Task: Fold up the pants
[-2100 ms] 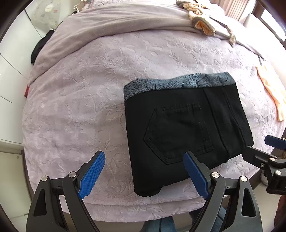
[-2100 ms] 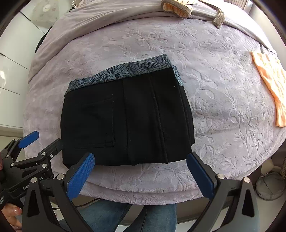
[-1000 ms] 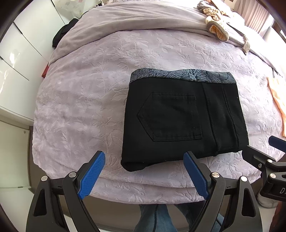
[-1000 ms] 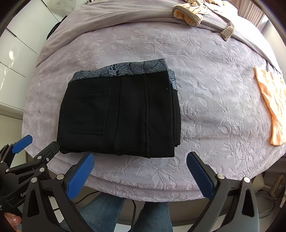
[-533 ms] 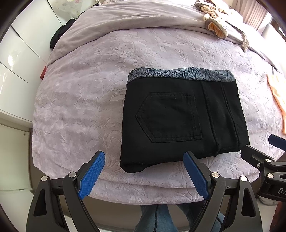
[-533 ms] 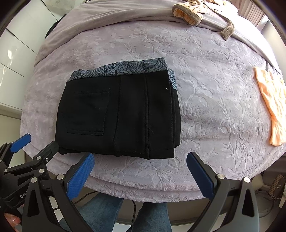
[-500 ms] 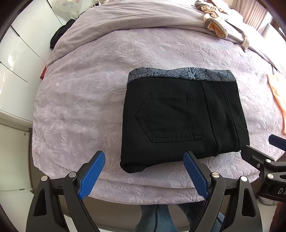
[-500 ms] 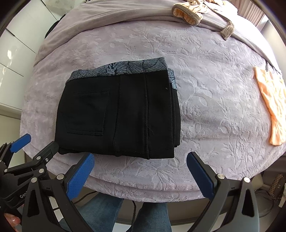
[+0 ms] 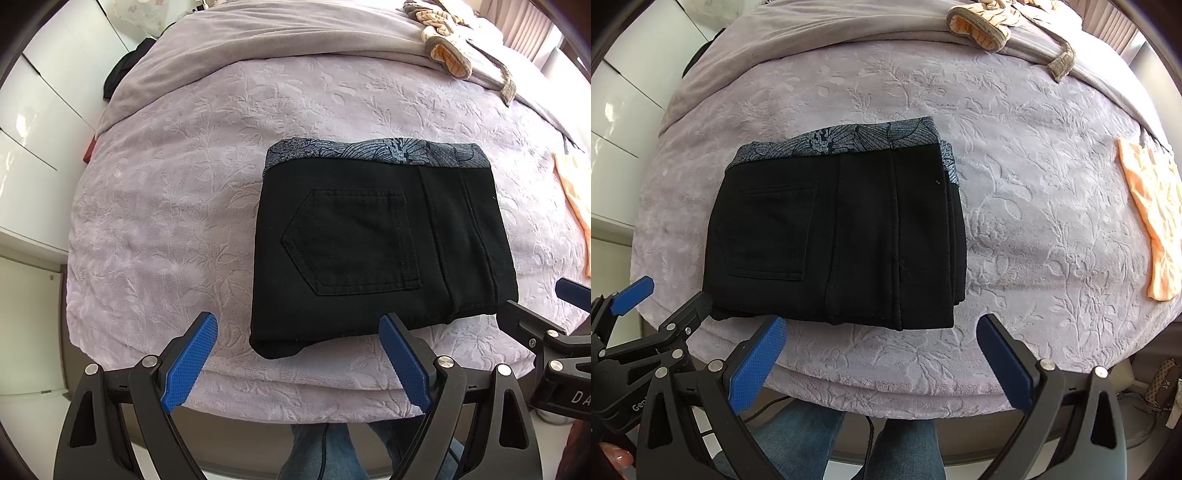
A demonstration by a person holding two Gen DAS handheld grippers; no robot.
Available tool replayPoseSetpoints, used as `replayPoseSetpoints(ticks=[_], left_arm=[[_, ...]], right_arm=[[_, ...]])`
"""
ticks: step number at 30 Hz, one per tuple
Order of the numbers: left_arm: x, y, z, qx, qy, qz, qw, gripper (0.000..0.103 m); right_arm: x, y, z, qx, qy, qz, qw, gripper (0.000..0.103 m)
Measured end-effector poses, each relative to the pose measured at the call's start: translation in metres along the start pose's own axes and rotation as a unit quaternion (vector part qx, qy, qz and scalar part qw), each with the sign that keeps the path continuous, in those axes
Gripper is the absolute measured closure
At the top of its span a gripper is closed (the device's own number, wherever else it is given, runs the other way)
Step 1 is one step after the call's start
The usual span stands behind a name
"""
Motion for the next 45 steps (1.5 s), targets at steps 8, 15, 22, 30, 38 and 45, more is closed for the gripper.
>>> replayPoseSetpoints(ticks=[8,15,22,30,38,45], left_arm=[[0.0016,0.0007,0.0006,0.002,0.001,0.001,1.0,0.013],[0.0021,0.0007,0.0013,0.004,0.001,0.002,1.0,0.013],[0.0019,0.0003,-0.0006,0.004,0.001,0.003,1.0,0.013],[0.0017,0.0001,-0.002,0.017,0.0,-0.003,0.9999,0.013],[0.0036,-0.0006,-0.0011,0.016,-0.004,0.001,0.9999,0.013],[0.0037,-0.0015,-0.001,0.016,-0.005,0.0,0.9999,0.013]], right_arm=[[0.0016,0.0003,0.0022,-0.001,0.003,0.0,1.0,0.0],[0.0016,-0.0011,0.0026,-0.004,0.007,0.0,1.0,0.0],[0.0017,-0.0018,0.0033,-0.004,0.011,-0.001,1.0,0.0],[0.0024,-0.0034,0.004,-0.006,0.012,0.0,1.0,0.0],[0.0044,-0.0033,0.0045,-0.009,0.015,0.001,1.0,0.0],[0.0068,-0.0029,0.0064,-0.013,0.016,0.003,1.0,0.0]])
Point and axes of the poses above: each gripper's, at about its wrist camera, not at the fingertips, and x roughly the way its jaws point, z to its left, y to its underside, the point moved 10 cm from there along x, roughly the way its jaws point, and after that the axes turned 6 degrees about z, right-handed, at the moved point
